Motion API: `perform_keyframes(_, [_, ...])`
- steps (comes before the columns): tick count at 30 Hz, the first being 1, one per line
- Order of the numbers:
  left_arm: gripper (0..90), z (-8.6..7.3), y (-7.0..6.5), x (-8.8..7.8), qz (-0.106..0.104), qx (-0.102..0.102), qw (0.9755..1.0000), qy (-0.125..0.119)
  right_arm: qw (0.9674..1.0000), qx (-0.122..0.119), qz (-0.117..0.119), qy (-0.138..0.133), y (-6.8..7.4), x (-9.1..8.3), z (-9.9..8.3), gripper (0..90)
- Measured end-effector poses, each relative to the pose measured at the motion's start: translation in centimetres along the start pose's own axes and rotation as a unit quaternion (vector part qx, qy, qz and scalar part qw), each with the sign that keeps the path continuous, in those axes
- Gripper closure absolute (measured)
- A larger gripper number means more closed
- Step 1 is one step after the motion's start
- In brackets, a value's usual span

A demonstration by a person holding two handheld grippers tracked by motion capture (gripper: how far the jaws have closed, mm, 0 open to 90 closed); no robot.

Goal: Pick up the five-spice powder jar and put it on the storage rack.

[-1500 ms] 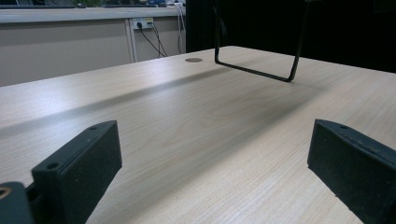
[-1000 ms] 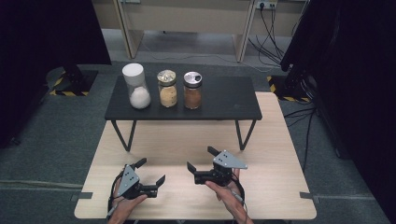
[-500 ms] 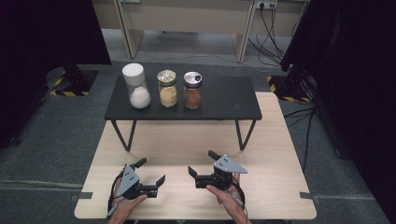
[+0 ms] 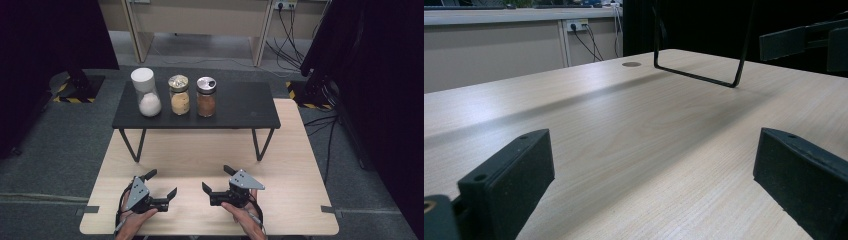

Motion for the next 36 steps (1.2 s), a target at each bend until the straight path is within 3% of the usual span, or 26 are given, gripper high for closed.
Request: perform_keyframes(36, [2.0, 0.0, 0.04, -0.01, 0.001, -0.003, 1.0, -0.001, 1.0, 0.004, -0.008, 0.002, -0.26, -0.77, -0.5, 1.0])
Point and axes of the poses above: each handheld gripper's, and its own axes: x roughly forward along the jaws, z roughly out of its top, y roughly to its left, the point moved 2 cm from there along x, roughly forward along the jaws, and after that the axes turned 15 degrees about -y, right-handed, at the moved point
